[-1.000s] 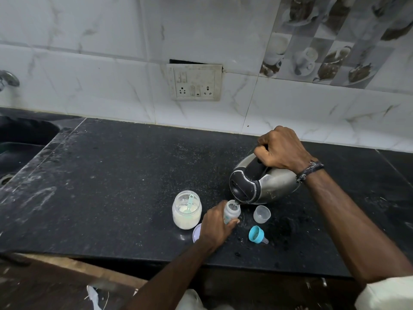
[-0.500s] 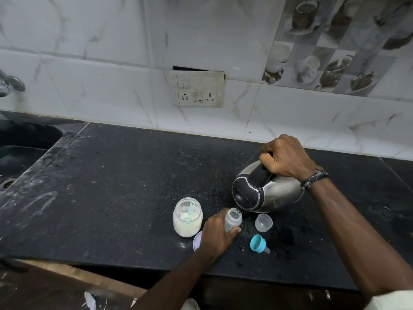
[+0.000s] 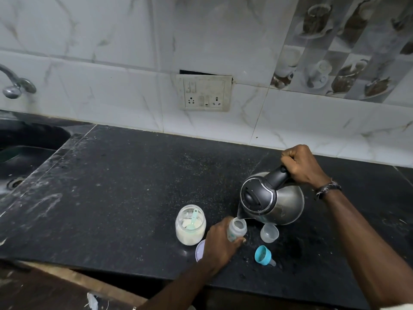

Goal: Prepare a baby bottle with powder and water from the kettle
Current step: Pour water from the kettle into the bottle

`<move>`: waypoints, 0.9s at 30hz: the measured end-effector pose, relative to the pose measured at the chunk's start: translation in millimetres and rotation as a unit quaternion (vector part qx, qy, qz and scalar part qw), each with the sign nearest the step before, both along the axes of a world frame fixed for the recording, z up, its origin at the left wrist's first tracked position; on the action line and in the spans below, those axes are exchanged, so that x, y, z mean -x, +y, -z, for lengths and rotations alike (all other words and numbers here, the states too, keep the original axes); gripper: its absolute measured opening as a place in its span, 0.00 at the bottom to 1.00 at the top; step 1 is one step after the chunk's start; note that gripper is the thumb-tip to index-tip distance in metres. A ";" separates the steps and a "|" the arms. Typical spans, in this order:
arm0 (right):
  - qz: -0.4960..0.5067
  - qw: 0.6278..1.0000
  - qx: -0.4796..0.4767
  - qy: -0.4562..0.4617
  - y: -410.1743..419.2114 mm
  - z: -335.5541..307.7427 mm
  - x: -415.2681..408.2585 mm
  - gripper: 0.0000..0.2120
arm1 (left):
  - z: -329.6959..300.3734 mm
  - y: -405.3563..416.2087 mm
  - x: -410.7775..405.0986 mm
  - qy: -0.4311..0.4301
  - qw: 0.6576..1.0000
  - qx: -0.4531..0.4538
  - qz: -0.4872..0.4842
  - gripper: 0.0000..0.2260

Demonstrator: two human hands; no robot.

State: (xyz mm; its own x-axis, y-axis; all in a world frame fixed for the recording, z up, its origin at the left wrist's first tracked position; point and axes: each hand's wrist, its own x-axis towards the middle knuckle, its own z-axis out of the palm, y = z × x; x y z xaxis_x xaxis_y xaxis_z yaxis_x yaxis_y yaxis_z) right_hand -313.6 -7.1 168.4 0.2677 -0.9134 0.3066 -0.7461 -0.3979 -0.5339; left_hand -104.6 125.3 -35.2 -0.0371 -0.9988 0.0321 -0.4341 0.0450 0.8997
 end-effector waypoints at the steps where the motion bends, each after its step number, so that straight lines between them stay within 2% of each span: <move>1: 0.008 1.000 -0.006 -0.013 -2.4 0.7 1.0 0.14 | 0.1 0.1 -0.3 -0.004 1.000 -0.002 0.002 0.19; 6: 0.099 0.989 -0.009 -0.107 -24.2 1.5 5.3 0.14 | -0.8 1.2 -1.2 -0.022 1.000 -0.001 -0.005 0.22; 9: 0.175 0.970 -0.006 -0.170 -44.4 6.0 1.5 0.18 | -0.9 0.5 -1.6 -0.029 1.000 -0.003 -0.007 0.22; 13: 0.255 0.942 -0.016 -0.220 -68.2 12.0 -19.2 0.18 | 1.7 -1.6 -3.0 -0.042 0.999 0.002 -0.003 0.22; 23: 0.336 0.860 -0.075 -0.378 -111.3 41.3 -92.1 0.16 | 0.4 -1.2 -0.1 -0.031 0.999 0.022 -0.011 0.21; 27: 0.346 0.844 -0.087 -0.400 -121.0 50.0 -113.2 0.16 | -1.9 -0.3 0.3 -0.028 0.999 0.023 -0.015 0.21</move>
